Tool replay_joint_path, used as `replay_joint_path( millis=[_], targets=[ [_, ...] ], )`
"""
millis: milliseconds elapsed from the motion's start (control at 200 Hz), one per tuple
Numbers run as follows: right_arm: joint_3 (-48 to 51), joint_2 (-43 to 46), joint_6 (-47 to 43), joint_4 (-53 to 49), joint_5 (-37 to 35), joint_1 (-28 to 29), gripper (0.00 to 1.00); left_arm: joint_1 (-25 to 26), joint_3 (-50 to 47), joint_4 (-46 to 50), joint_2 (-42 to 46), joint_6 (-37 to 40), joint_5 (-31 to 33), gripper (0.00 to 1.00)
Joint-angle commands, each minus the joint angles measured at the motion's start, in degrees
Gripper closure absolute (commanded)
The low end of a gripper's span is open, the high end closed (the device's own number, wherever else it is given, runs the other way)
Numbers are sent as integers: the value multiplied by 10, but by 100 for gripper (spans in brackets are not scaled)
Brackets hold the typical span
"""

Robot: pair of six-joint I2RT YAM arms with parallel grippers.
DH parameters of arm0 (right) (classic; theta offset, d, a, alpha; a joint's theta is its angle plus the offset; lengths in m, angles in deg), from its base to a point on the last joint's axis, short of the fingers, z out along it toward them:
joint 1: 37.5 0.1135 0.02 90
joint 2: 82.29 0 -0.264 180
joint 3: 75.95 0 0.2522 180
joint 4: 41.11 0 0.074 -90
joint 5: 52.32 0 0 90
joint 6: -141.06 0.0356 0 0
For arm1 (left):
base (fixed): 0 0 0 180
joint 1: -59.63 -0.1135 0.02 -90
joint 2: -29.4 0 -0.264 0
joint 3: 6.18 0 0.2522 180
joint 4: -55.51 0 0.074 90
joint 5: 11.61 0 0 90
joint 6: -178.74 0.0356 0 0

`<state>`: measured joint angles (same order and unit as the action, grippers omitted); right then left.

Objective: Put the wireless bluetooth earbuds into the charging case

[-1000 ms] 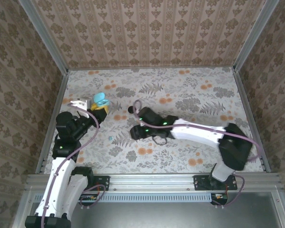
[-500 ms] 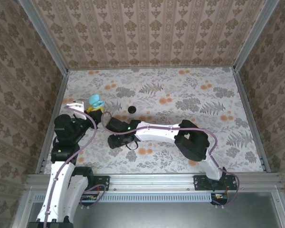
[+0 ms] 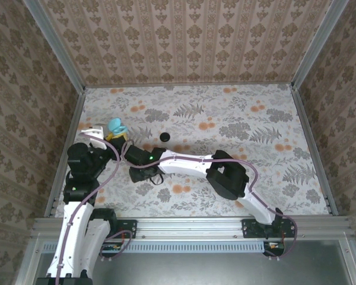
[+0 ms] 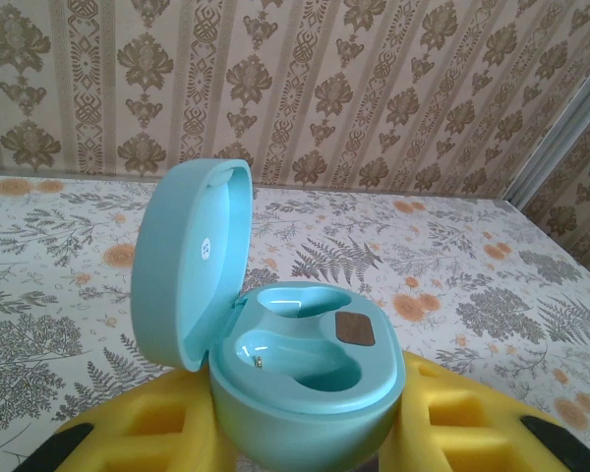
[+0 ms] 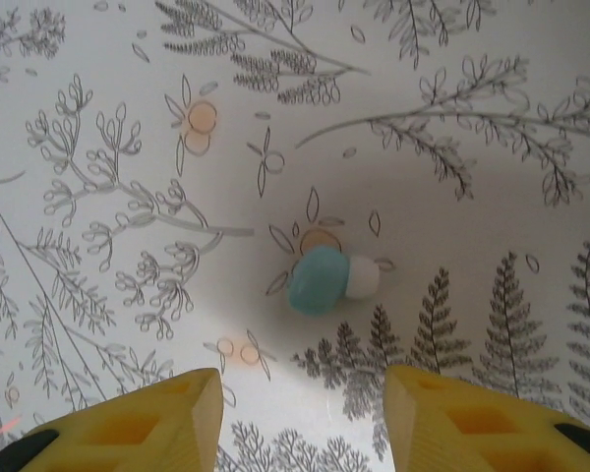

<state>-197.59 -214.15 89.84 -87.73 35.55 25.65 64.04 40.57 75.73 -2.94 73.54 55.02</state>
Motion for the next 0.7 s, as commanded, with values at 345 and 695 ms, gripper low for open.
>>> replay_joint_path(
  millis=[345, 695],
  targets=[
    [-107, -103, -30, -86, -51, -2, 54, 0, -2, -29, 14, -6, -35, 80],
    [-12, -40, -51, -62, -72, -17, 72, 0, -16, -38, 13, -8, -45, 80]
  ],
)
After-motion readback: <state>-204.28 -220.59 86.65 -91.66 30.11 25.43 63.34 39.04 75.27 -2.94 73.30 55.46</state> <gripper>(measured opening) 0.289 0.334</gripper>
